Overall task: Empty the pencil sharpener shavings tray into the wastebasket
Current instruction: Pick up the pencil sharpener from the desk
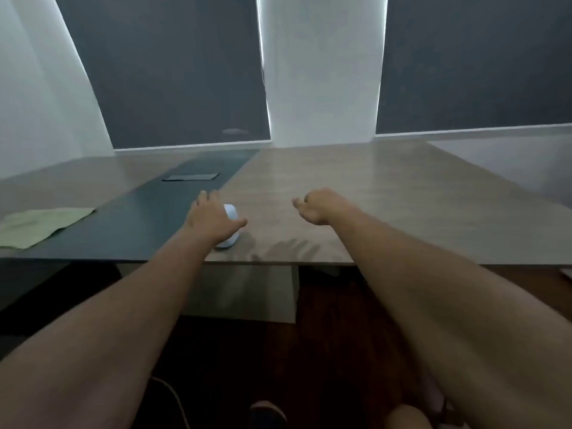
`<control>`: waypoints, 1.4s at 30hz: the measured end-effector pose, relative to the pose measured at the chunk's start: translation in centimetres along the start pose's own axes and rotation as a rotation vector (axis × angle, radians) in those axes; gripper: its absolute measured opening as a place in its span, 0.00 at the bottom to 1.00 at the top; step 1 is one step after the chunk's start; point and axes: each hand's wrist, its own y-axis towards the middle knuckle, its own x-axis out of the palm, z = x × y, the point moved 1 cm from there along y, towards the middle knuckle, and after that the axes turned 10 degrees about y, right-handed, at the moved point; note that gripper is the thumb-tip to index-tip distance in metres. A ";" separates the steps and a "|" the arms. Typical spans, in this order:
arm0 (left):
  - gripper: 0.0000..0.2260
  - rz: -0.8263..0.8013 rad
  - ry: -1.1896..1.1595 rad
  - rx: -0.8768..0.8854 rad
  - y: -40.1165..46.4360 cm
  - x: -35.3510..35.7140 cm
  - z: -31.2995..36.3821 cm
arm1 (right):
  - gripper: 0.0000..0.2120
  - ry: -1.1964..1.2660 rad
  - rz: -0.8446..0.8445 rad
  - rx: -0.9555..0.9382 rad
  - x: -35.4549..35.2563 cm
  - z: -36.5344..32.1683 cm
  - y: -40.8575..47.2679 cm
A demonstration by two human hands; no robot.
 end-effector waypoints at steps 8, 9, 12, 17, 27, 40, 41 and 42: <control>0.41 0.083 -0.339 -0.229 0.8 4.4 -2.4 | 0.31 0.059 -0.041 -0.034 5.0 -1.4 3.1; 0.38 0.096 -0.368 -0.243 1.0 4.9 -2.6 | 0.30 0.068 -0.036 -0.050 5.5 -1.5 3.4; 0.32 0.107 -0.452 -0.284 1.5 5.7 -2.9 | 0.29 0.120 -0.025 -0.059 6.8 -1.6 4.1; 0.30 0.105 -0.501 -0.338 2.5 5.7 -3.2 | 0.27 0.196 -0.030 -0.060 7.2 -2.0 4.4; 0.25 0.039 -0.806 -0.461 2.8 5.3 -3.2 | 0.22 0.561 -0.113 0.026 7.7 -3.6 4.6; 0.15 -0.147 -1.199 -0.327 2.8 3.5 0.4 | 0.35 1.042 -0.288 0.163 7.1 -4.4 3.1; 0.15 -0.166 -1.202 -0.303 2.6 3.2 0.8 | 0.34 1.077 -0.273 0.160 7.0 -4.2 3.1; 0.15 -0.179 -1.211 -0.284 2.4 3.1 1.0 | 0.33 1.108 -0.262 0.161 6.8 -3.9 3.1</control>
